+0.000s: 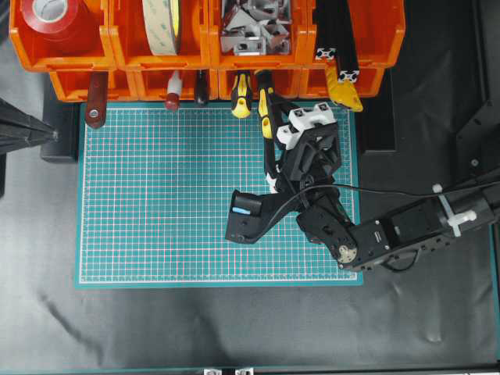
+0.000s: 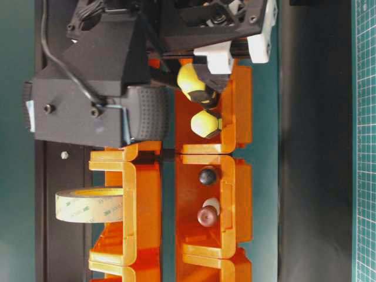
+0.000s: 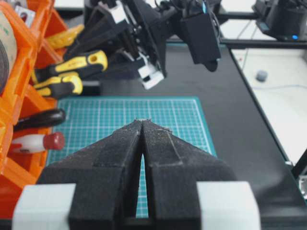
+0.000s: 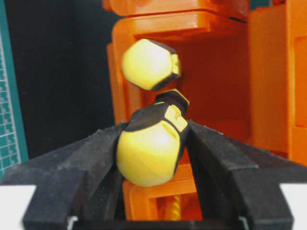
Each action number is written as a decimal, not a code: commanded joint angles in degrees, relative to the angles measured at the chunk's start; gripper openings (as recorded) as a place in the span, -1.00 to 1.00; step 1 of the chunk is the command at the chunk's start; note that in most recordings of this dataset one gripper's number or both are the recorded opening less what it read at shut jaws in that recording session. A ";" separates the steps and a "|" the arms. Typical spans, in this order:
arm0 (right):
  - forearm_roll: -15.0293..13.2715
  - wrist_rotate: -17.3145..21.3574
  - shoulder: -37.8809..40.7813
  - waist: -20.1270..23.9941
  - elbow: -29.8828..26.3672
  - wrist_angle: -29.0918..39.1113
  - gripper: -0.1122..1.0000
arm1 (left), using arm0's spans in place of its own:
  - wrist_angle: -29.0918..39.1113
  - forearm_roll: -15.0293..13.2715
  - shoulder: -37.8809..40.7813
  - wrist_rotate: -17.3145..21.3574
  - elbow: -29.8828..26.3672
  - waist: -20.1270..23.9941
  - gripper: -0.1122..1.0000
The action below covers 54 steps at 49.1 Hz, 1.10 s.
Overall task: Pick screwdriver from container rack with right arm.
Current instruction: 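Pull the screwdriver out of the rack and back toward the robot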
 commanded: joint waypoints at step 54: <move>10.72 -2.55 -0.88 18.37 -7.82 18.46 -0.08 | -0.70 0.09 0.26 -0.18 -0.62 -0.09 -0.80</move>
